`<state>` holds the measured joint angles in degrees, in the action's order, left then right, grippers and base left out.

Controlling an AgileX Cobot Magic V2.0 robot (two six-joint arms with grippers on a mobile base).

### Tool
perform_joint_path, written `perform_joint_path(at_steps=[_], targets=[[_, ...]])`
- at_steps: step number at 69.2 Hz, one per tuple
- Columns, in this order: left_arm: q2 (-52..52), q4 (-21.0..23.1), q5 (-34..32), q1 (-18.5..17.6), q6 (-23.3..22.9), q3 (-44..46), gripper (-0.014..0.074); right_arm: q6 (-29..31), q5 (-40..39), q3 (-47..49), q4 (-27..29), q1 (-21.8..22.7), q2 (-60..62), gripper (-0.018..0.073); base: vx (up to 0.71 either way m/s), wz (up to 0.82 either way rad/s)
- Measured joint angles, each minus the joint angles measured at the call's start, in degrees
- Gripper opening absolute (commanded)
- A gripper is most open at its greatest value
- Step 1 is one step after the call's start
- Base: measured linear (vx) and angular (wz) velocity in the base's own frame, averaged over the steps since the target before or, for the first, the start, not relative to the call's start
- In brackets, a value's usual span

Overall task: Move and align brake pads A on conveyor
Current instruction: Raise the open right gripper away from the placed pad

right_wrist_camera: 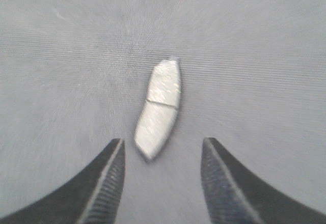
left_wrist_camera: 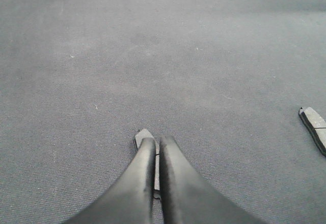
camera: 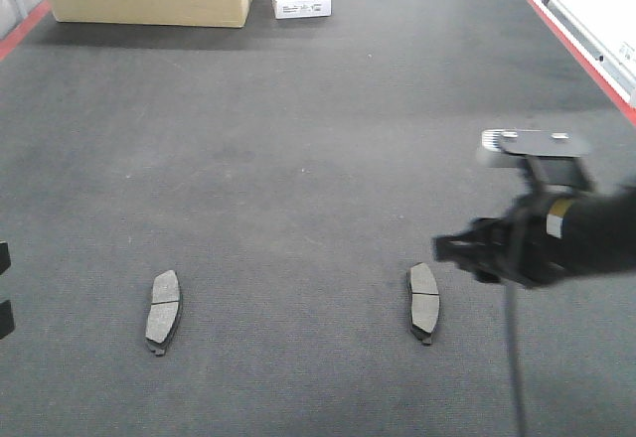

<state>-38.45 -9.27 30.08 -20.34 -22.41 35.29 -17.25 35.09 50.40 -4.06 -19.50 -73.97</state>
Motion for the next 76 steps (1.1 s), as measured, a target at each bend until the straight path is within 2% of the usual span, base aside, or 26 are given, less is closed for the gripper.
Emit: perform_joint_path(at_steps=[10,26,51,76], targets=[[0.0,0.0,0.0,0.0,0.0,0.0,-0.0007,-2.9,0.0,-3.9,-3.2,0.3,9.4,0.0202,0.0,0.0],[0.0,0.0,0.0,0.0,0.0,0.0,-0.0007,-5.8,-1.2,-9.0,-8.0,1.4,23.1,-0.0013,0.0,0.0],[0.0,0.0,0.0,0.0,0.0,0.0,-0.0007,-5.9,-10.1,-20.6,-10.3,1.4,38.1,-0.001,0.0,0.0],[0.0,0.0,0.0,0.0,0.0,0.0,-0.0007,-5.9,-11.5,-22.2,-10.7,1.4,39.9,-0.001,0.0,0.0]])
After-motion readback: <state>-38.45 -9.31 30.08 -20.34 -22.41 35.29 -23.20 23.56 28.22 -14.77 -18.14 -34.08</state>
